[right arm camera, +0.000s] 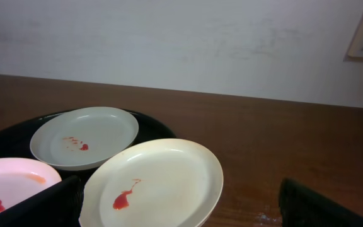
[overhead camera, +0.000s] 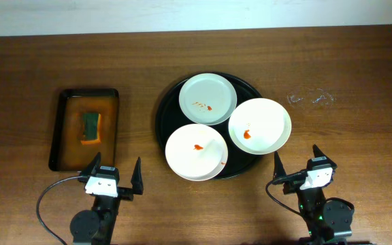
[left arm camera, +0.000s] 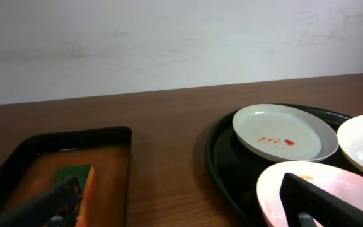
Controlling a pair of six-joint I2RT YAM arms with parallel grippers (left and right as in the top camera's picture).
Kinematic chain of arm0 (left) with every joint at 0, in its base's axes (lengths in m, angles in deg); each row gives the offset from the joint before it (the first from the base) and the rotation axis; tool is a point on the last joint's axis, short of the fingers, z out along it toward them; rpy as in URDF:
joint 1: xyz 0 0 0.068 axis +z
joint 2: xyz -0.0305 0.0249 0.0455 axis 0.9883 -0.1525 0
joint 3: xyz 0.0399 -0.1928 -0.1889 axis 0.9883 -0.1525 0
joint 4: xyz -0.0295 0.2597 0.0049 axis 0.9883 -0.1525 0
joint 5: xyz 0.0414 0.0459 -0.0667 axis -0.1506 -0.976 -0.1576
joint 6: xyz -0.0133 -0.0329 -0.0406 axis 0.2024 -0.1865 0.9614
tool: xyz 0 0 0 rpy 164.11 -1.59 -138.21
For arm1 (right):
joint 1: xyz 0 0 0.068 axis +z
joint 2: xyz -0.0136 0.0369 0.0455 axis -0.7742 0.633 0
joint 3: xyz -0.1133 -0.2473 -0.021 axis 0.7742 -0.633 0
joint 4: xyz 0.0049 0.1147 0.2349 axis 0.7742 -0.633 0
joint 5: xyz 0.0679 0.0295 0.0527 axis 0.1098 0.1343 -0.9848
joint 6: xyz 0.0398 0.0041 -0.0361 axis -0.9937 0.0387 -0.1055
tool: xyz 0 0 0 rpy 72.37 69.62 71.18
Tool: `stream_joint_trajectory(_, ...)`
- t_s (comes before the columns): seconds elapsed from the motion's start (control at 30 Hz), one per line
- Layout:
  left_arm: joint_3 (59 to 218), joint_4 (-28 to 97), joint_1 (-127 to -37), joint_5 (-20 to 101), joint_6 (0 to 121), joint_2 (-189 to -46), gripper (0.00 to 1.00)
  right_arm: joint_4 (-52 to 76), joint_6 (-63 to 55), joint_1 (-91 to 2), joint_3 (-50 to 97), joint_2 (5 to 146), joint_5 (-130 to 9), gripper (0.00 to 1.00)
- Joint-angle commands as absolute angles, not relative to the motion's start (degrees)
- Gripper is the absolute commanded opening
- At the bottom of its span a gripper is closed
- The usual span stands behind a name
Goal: Clean dirty plates on tray and stack at the side
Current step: 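Move the left gripper toward the sponge on the black tray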
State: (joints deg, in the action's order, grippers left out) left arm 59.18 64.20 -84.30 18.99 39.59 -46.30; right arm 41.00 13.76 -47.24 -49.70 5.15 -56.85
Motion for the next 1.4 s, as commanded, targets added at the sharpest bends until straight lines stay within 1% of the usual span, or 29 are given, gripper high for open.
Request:
stream_joint_trajectory(0.0, 58.8, 64.1, -84.5, 18.8, 38.5, -46.3, 0.99, 40.6, 14.1, -47.0, -50.0, 5.1, -55.0, 0.99)
stream_joint_trajectory(1.2, 59.5, 64.0, -84.6, 19.0, 38.5, -46.3, 0.99, 40.6, 14.1, -47.0, -49.6, 5.1, -55.7, 0.99)
stream_joint_trajectory(1.3, 62.7, 59.9, -84.5, 18.8, 38.5, -46.4, 0.99, 39.7, 11.3, -47.0, -47.9, 5.1, -55.7, 0.99)
stream_joint_trajectory(1.37, 66.9, 55.1, -84.5, 16.6, 38.5, -48.2, 0.99, 36.2, 10.6, -47.0, -45.6, 5.5, -55.7, 0.99)
